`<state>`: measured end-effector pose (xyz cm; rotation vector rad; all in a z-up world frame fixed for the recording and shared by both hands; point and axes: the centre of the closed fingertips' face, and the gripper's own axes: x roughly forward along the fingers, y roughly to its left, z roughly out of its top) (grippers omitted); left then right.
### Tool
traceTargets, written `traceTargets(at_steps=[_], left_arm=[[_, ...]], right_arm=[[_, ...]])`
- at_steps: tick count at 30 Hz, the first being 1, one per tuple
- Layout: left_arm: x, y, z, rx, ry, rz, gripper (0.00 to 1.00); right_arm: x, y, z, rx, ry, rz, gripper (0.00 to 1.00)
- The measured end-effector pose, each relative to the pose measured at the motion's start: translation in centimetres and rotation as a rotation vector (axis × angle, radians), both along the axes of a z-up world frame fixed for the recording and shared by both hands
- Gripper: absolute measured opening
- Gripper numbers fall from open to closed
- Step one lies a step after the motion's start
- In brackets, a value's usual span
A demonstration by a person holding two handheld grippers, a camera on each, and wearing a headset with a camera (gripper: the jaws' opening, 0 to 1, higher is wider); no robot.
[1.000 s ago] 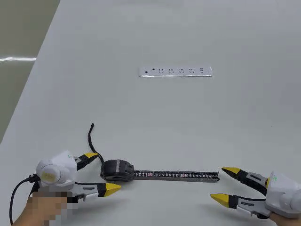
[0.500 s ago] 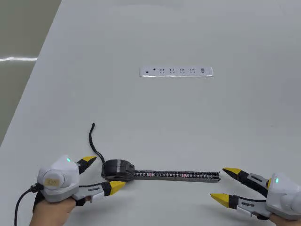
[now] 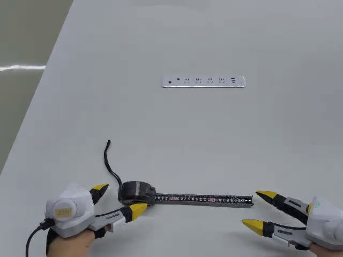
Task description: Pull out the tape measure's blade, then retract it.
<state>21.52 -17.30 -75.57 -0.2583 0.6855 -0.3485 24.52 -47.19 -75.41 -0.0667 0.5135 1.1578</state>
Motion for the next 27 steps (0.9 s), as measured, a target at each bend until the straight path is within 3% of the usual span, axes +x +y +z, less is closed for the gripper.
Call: traceTargets(at_steps=[6, 9, 12, 13, 18, 25, 27], left_arm=[[0.07, 0.12, 0.2, -0.042, 0.009, 0.094, 0.82], [-0.1, -0.19, -0.08, -0.022, 0.015, 0.086, 0.82], [-0.24, -0.13, -0.34, -0.043, 0.038, 0.128, 0.83], [-0.14, 0.16, -0.28, -0.035, 0.027, 0.152, 0.82], [-0.12, -0.69, -0.16, -0.035, 0.027, 0.164, 0.82], [0.2, -0.54, -0.04, -0.018, 0.029, 0.239, 0.82], [0.34, -0.77, 0.02, -0.056, 0.032, 0.269, 0.83]], right_arm=[[-0.05, 0.04, -0.16, 0.003, 0.003, -0.001, 0.54], [-0.03, 0.07, -0.16, 0.005, 0.004, -0.003, 0.54], [-0.02, 0.12, -0.14, 0.007, 0.004, -0.005, 0.54], [0.01, 0.12, -0.12, 0.009, 0.005, -0.006, 0.54], [-0.04, 0.13, -0.22, 0.008, 0.009, -0.011, 0.54], [0.0, 0.08, -0.15, 0.011, 0.011, -0.014, 0.54], [0.02, 0.03, -0.19, 0.014, 0.012, -0.016, 0.54]])
